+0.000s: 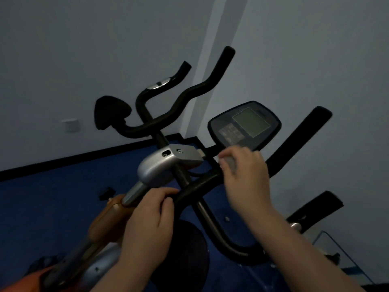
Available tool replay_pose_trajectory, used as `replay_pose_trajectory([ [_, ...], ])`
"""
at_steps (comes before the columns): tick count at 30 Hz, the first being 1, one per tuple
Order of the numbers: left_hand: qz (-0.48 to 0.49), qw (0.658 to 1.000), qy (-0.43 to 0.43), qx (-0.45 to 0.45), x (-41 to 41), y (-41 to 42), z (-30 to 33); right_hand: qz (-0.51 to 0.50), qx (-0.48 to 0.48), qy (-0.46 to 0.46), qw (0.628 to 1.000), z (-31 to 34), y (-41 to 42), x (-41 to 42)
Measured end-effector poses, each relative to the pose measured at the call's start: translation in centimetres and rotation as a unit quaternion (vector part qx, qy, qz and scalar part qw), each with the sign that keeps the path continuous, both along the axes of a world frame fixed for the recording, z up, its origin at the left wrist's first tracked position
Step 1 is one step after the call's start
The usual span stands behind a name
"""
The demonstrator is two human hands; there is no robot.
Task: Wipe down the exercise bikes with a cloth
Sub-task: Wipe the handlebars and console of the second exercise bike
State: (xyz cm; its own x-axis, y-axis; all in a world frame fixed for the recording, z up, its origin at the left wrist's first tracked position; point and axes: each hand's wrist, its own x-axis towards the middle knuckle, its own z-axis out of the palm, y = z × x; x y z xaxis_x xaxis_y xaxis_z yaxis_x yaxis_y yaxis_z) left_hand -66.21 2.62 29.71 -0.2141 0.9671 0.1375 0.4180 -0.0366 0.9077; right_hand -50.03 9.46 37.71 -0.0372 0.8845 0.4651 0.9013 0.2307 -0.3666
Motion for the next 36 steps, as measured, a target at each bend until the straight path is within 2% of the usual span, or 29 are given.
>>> replay_pose_trajectory([
  [2,0.006,1.000,-0.009,-0.002,-0.1,0.0,-0.2,0.032,-0.007,-0.047,0.998,-2.0,-2.1,-1.9],
  [4,0.001,1.000,-0.016,-0.007,-0.2,0.0,-0.2,0.133,-0.049,-0.061,0.988,-3.4,-4.1,-3.8],
  [6,0.001,1.000,-0.014,-0.009,-0.1,0.0,-0.2,0.222,-0.099,-0.017,0.970,-2.8,-3.8,-3.5],
  [7,0.007,1.000,-0.012,-0.008,0.0,-0.1,-0.2,0.230,-0.125,0.034,0.964,-1.8,-2.8,-2.8],
  [9,0.021,1.000,-0.017,-0.008,0.1,-0.1,-0.1,0.197,-0.099,0.122,0.968,0.8,-0.4,-1.5],
  [10,0.027,0.999,-0.023,-0.012,0.2,-0.2,-0.1,0.182,-0.056,0.116,0.975,1.9,0.6,-1.3],
  [11,0.030,0.999,-0.027,-0.016,0.2,-0.2,-0.1,0.187,-0.040,0.090,0.977,2.5,1.5,-1.5],
  [12,0.030,0.999,-0.027,-0.019,0.2,-0.3,-0.1,0.197,-0.052,0.015,0.979,2.4,2.0,-2.3],
  [13,0.027,0.999,-0.025,-0.020,0.2,-0.3,-0.1,0.207,-0.089,-0.069,0.972,1.6,2.2,-3.3],
  [14,0.021,0.999,-0.020,-0.022,0.1,-0.4,0.0,0.202,-0.140,-0.115,0.963,0.5,1.9,-4.3],
  [15,0.014,1.000,-0.015,-0.023,0.0,-0.4,0.1,0.193,-0.189,-0.120,0.955,-0.3,1.5,-4.8],
  [19,0.007,1.000,0.000,-0.025,-0.1,-0.4,0.0,0.226,-0.244,-0.064,0.941,0.1,1.2,-3.0],
  [21,0.009,1.000,-0.004,-0.025,-0.1,-0.5,-0.2,0.223,-0.255,-0.068,0.939,0.9,1.7,-2.4],
  [25,0.024,0.999,-0.015,-0.024,0.1,-0.5,-0.3,0.177,-0.202,-0.124,0.955,-0.3,2.3,-5.4],
  [28,0.023,0.999,-0.012,-0.022,0.1,-0.5,-0.4,0.181,-0.151,-0.152,0.960,-0.9,2.4,-6.0],
  [33,0.018,0.999,-0.021,-0.019,0.0,-0.8,-0.7,0.214,-0.246,-0.160,0.932,0.9,3.7,-3.9],
  [36,0.031,0.998,-0.049,-0.022,0.0,-1.1,-1.0,0.202,-0.212,-0.092,0.952,-0.2,4.3,-4.8],
])
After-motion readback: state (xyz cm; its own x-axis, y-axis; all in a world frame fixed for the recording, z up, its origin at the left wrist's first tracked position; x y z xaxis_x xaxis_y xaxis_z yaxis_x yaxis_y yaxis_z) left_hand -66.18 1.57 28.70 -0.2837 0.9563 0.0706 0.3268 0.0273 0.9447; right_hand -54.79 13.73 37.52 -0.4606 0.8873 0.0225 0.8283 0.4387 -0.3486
